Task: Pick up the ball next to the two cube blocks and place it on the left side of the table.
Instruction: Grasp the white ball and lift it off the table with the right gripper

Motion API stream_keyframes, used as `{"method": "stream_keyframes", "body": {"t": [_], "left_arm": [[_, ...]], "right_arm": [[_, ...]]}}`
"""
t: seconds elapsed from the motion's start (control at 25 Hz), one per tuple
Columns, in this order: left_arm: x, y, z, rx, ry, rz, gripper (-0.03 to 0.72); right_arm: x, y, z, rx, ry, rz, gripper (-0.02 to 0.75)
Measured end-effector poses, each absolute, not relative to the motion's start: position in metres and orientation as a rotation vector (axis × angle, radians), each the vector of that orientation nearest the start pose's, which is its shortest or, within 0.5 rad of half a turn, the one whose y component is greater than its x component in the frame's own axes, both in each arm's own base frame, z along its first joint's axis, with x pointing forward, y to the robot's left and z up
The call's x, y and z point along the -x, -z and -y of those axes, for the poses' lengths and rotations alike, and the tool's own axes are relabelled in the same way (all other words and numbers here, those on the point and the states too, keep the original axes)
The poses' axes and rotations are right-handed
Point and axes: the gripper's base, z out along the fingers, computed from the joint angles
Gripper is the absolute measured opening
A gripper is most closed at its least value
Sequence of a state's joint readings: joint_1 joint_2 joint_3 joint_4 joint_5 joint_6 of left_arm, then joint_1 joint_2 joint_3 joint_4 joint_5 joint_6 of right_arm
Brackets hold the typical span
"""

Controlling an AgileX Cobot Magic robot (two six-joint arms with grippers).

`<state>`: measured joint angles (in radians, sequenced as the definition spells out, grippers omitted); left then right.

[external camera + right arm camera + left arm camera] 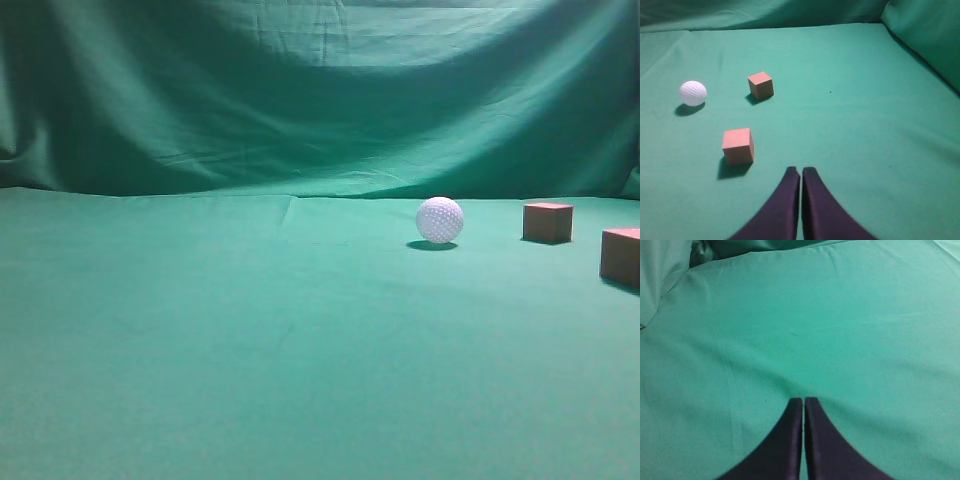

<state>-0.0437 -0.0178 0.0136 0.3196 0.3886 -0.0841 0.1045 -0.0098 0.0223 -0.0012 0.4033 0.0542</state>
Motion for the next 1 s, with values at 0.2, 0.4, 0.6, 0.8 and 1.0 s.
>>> {"method": "stream_keyframes", "body": {"t": [0.2, 0.4, 0.6, 0.8, 1.0], "left_arm": [[-0.052, -0.176, -0.009, -0.155, -0.228, -1.848, 0.0], [-0.052, -0.176, -0.009, -0.155, -0.228, -1.848, 0.0], [-0.052, -0.176, -0.009, -0.155, -0.228, -1.848, 0.0], [-0.052, -0.176, -0.009, -0.155, -0.228, -1.848, 0.0], [-0.052, -0.176, -0.009, -0.155, -0.228, -1.848, 0.0]], "right_arm": [[-0.051, -0.17, -0.005, 0.048, -0.107, -1.9, 0.0], [-0.052, -0.171, -0.005, 0.071, -0.084, -1.886, 0.0], [-0.056, -0.191, -0.006, 0.037, -0.126, -1.648, 0.0], [-0.05, -0.232, -0.004, -0.024, -0.201, -1.194, 0.0], [-0.06, -0.264, -0.006, -0.127, -0.333, -1.31, 0.0]]}}
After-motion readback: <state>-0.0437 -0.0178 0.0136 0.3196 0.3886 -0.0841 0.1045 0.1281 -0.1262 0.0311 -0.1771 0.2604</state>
